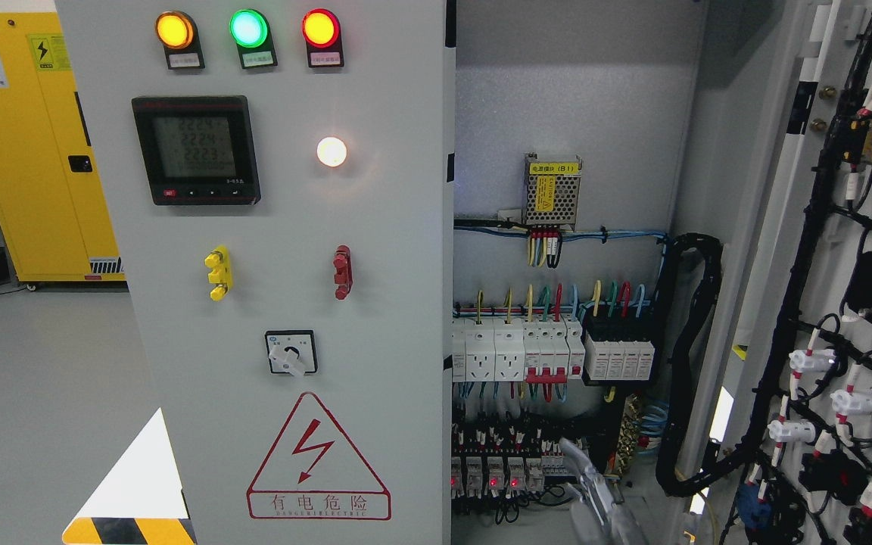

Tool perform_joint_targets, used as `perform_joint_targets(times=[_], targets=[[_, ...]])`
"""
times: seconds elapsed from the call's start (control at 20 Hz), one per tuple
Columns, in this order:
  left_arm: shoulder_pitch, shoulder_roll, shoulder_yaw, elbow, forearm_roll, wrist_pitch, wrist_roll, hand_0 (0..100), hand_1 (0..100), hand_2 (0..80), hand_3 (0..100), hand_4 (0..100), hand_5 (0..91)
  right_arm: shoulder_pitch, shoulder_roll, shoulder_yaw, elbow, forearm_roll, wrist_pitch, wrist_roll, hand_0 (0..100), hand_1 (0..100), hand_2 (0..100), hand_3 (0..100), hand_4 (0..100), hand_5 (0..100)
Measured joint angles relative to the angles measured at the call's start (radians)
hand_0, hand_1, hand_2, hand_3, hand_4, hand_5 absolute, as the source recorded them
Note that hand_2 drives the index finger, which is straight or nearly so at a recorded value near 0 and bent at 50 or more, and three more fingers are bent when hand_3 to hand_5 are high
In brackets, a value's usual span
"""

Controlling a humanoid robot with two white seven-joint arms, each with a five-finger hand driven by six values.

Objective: Open door with both hands
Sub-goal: 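Reach the right hand up to the inner edge of the closed door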

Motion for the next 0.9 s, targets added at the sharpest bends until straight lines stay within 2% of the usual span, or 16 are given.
perform_joint_targets(times=[0.35, 0.7, 0.9], targets=[[0.000, 0.000, 0.000, 0.000, 0.000, 0.000, 0.000, 0, 0, 0.0, 0, 0, 0.0, -0.207, 0.044, -0.019, 0.097, -0.029, 0.028, -0.001, 22, 7, 0, 0, 0, 0], [0.000, 0.000, 0.000, 0.000, 0.000, 0.000, 0.000, 0, 0, 0.0, 0, 0, 0.0, -0.341, 0.073, -0.026, 0.210, -0.168, 0.084, -0.003, 22, 7, 0, 0, 0, 0], [0.000, 0.000, 0.000, 0.000, 0.000, 0.000, 0.000, 0, 0, 0.0, 0, 0, 0.0, -0.404, 0.083, -0.027, 0.268, -0.216, 0.095, -0.001, 22, 7, 0, 0, 0, 0]])
